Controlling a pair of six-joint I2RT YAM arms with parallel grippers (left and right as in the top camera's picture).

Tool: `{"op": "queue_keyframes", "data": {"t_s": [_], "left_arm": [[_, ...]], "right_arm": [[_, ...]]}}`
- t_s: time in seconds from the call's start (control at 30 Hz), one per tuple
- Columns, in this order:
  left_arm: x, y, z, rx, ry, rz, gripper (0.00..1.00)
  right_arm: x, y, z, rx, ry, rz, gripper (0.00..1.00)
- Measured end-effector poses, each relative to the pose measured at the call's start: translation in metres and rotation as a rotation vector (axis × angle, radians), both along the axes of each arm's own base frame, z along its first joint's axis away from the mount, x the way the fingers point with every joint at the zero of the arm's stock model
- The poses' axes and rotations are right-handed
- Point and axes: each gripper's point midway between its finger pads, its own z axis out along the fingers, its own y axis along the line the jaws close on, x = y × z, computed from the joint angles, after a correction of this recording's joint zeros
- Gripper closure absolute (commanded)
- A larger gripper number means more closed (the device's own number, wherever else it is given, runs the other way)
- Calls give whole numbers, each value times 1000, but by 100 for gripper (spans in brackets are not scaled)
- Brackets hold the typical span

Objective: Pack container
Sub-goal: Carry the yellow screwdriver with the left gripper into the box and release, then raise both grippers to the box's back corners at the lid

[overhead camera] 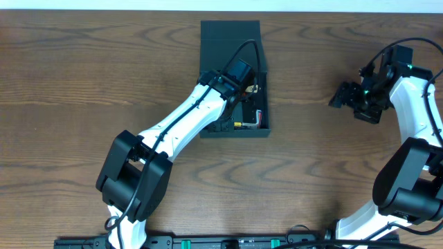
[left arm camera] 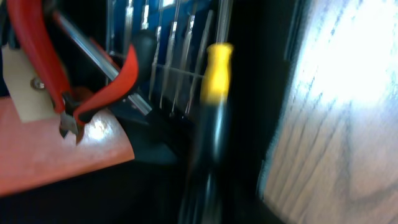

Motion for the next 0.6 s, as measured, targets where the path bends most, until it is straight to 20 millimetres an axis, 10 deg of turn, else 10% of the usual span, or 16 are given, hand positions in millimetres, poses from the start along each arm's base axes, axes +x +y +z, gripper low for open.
{"op": "queue_keyframes", "data": {"t_s": [0.07,0.23,0.33,0.37,0.43,0.53,0.6], "left_arm": [[4,1,1,0,-20,37,13],[11,11,15,-13,-56,217,7],[21,18,37,-71,-105,340,7],[27,22,49,-105,-134,391,8],[46,38,84,-204,-218,526,32],[74,73,134,-347,-335,722,92],[91,102,160,-454,-381,851,94]], "right_arm": [[-1,0,0,1,4,0,14],[-1,1,0,7,3,-2,13],[4,7,3,44,-24,9,44],[9,11,5,70,-46,7,73],[23,20,11,125,-114,20,98],[50,33,25,200,-244,46,99],[68,43,35,229,-330,73,99]]}}
